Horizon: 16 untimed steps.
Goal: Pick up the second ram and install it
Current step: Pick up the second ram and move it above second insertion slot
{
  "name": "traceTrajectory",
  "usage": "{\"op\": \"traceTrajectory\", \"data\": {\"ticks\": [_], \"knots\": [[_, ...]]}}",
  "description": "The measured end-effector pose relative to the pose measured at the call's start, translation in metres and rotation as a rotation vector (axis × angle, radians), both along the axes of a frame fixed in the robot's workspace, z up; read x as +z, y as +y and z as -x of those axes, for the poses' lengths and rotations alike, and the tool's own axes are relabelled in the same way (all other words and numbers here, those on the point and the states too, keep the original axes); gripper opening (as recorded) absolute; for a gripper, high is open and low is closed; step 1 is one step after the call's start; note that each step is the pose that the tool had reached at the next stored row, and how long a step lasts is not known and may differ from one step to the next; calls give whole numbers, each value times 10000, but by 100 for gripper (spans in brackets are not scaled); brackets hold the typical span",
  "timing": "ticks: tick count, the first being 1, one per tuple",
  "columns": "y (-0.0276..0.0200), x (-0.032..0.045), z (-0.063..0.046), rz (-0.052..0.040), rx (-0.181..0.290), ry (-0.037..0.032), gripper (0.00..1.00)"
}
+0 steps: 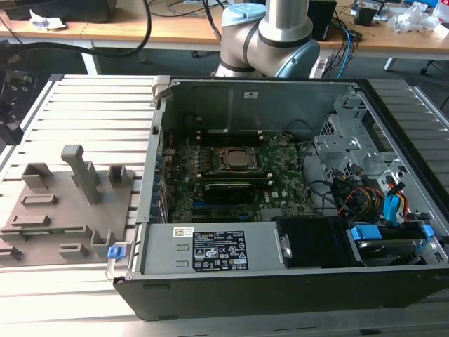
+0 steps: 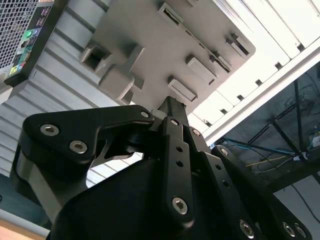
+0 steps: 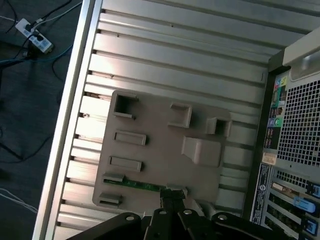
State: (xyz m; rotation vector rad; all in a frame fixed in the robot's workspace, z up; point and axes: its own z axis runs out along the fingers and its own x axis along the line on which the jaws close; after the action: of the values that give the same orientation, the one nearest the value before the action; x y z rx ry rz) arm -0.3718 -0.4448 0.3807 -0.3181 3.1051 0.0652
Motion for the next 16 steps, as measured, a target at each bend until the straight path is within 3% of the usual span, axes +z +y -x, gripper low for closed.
{"op": "traceTrajectory", "data": {"ticks": [6,11,16], "knots": [[0,0,0,0,735,0,11],[0,0,0,0,1744,0,11],[0,0,0,1,2416,1,11]]}}
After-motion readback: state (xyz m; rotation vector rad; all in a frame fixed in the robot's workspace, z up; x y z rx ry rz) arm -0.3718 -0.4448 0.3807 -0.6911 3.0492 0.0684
